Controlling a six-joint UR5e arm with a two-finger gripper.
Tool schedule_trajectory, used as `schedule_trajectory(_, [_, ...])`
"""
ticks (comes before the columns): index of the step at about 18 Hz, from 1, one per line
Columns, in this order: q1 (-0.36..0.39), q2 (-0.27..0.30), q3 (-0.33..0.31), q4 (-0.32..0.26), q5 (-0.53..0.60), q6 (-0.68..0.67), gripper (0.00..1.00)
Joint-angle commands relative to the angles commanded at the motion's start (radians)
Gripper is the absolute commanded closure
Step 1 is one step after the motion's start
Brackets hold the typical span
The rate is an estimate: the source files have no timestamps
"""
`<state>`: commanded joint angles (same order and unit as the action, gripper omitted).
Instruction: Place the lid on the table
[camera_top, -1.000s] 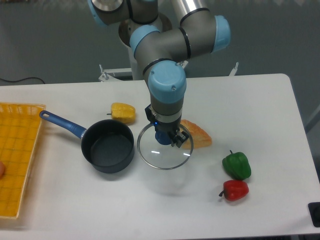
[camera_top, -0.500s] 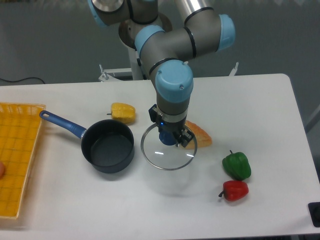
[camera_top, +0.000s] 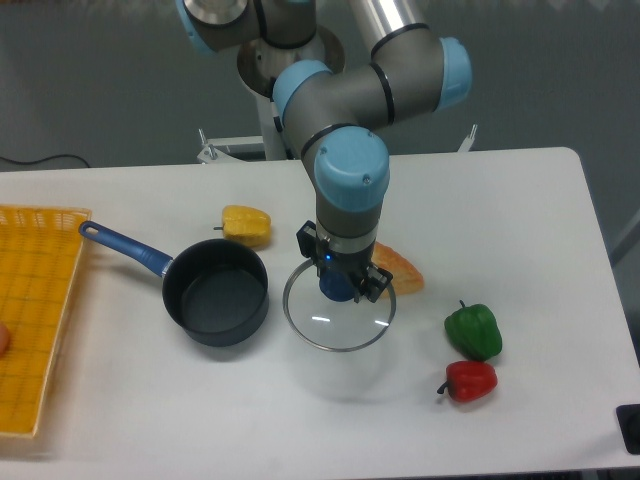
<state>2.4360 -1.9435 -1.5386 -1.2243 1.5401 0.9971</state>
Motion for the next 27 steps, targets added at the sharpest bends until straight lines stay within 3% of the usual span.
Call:
schedule_trajectory(10, [-0.028,-0.084,0.002,0.032,0.008,-0.006,0.53])
schedule_trajectory(27, [-0.057,-0.161,-0.002,0.08,0.012,-0.002,0.53])
